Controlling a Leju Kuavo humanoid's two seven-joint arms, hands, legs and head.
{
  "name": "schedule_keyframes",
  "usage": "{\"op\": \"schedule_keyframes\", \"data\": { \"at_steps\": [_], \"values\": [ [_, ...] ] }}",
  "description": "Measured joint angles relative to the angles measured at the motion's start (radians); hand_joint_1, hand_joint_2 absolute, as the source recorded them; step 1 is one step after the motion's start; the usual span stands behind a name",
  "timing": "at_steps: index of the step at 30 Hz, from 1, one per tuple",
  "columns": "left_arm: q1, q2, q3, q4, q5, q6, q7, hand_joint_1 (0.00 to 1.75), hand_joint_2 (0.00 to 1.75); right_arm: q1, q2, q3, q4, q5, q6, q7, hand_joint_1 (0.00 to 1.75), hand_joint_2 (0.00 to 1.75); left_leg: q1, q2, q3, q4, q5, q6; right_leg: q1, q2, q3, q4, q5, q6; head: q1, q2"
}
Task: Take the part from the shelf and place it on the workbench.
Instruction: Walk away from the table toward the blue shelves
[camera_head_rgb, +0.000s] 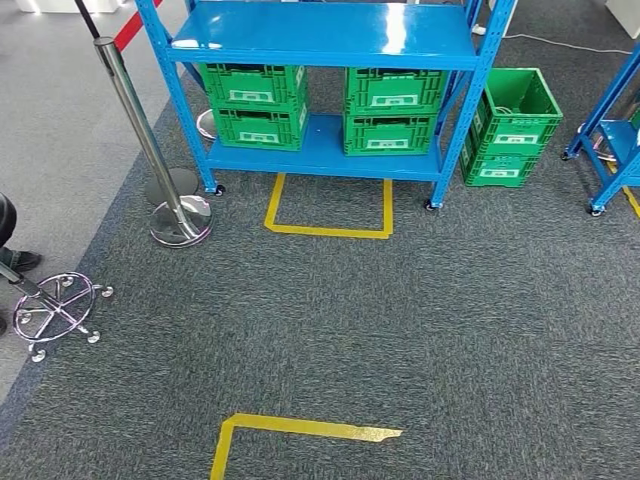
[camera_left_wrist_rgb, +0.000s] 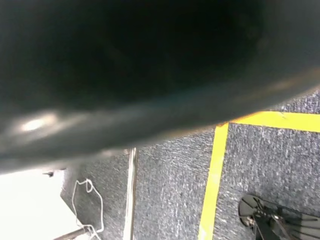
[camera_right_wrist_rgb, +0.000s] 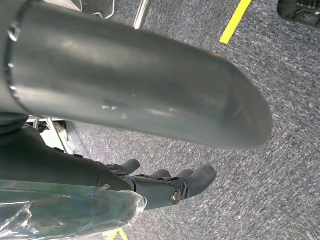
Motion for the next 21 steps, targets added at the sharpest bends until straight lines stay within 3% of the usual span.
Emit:
{"op": "schedule_keyframes", "data": {
  "at_steps": [3,5,7,8,9,10,12,14,16,18,19,21],
  "values": [
    [0.001,-0.001,-0.001,-0.001,-0.006,0.001,0.004,0.0,0.0,0.0,0.002,0.0,0.0,0.0,0.002,0.003,0.0,0.0,0.004,-0.001,0.015,-0.023,0.002,0.019,0.001,-0.002,-0.006,0.03,0.003,0.012,0.002,0.0],
    [0.001,-0.003,-0.002,-0.002,-0.01,0.002,0.009,0.0,0.0,-0.003,0.002,0.0,0.0,0.0,0.002,0.005,0.0,0.0,0.008,0.0,0.027,-0.027,0.005,0.022,0.0,-0.003,-0.043,0.105,-0.05,0.015,0.006,0.0],
    [0.002,-0.003,-0.002,-0.002,-0.012,0.002,0.012,0.0,0.0,-0.003,0.002,0.0,0.0,0.0,0.002,0.005,0.0,0.0,0.008,0.001,0.029,-0.026,0.004,0.022,0.0,-0.003,-0.105,0.224,-0.111,0.02,0.009,0.0],
    [0.002,-0.004,-0.002,-0.002,-0.013,0.003,0.013,0.0,0.0,-0.001,0.002,0.0,0.0,0.0,0.002,0.005,0.0,0.0,0.008,0.001,0.03,-0.026,0.002,0.02,-0.001,-0.003,-0.128,0.261,-0.123,0.023,0.009,0.0],
    [0.004,-0.004,-0.002,-0.003,-0.014,0.003,0.014,0.0,0.0,0.0,0.002,0.0,0.0,0.0,0.002,0.006,0.0,0.0,0.009,0.001,0.033,-0.026,0.0,0.017,-0.002,-0.004,-0.135,0.264,-0.113,0.026,0.01,0.0],
    [0.005,-0.006,-0.002,-0.003,-0.015,0.003,0.015,0.0,0.0,0.001,0.002,0.0,0.0,0.0,0.002,0.007,0.0,0.0,0.011,0.0,0.039,-0.025,-0.004,0.012,-0.002,-0.004,-0.123,0.227,-0.082,0.028,0.01,0.0],
    [0.006,-0.007,-0.002,-0.003,-0.016,0.003,0.016,0.0,0.0,0.001,0.002,0.0,0.001,0.0,0.002,0.007,0.0,0.0,0.014,-0.002,0.052,-0.024,-0.014,0.001,-0.003,-0.001,-0.07,0.097,-0.006,0.03,0.011,0.0],
    [0.004,-0.007,-0.002,-0.004,-0.017,0.003,0.016,0.0,0.0,-0.001,0.002,0.0,0.001,0.0,0.002,0.007,0.0,0.0,0.014,-0.003,0.053,-0.018,-0.023,-0.012,0.001,0.002,-0.037,0.016,0.012,0.014,0.013,0.0],
    [0.002,-0.006,-0.003,-0.004,-0.019,0.003,0.016,0.0,0.0,0.0,0.002,0.0,0.002,0.0,0.003,0.009,0.0,0.0,0.013,-0.003,0.051,-0.011,-0.029,-0.023,0.005,0.002,-0.034,0.009,0.001,-0.012,0.011,0.0],
    [0.002,-0.006,-0.003,-0.005,-0.021,0.003,0.017,0.0,0.0,0.002,0.002,0.0,0.002,0.0,0.003,0.01,0.0,0.0,0.015,0.001,0.051,0.004,-0.038,-0.033,0.003,-0.001,-0.025,0.01,0.006,-0.027,0.007,0.0],
    [0.0,-0.006,-0.003,-0.005,-0.021,0.003,0.017,0.0,0.0,0.001,0.002,0.0,0.002,0.0,0.002,0.01,0.0,0.0,0.016,0.005,0.037,0.032,-0.051,-0.037,0.002,-0.002,-0.018,0.009,0.006,-0.033,0.006,0.0],
    [-0.003,-0.007,-0.003,-0.005,-0.021,0.004,0.018,0.0,0.0,-0.001,0.002,0.0,0.002,0.0,0.0,0.01,0.0,0.0,0.017,0.013,-0.027,0.149,-0.102,-0.046,0.003,-0.007,-0.012,0.008,0.001,-0.041,0.003,0.0]
  ]
}}
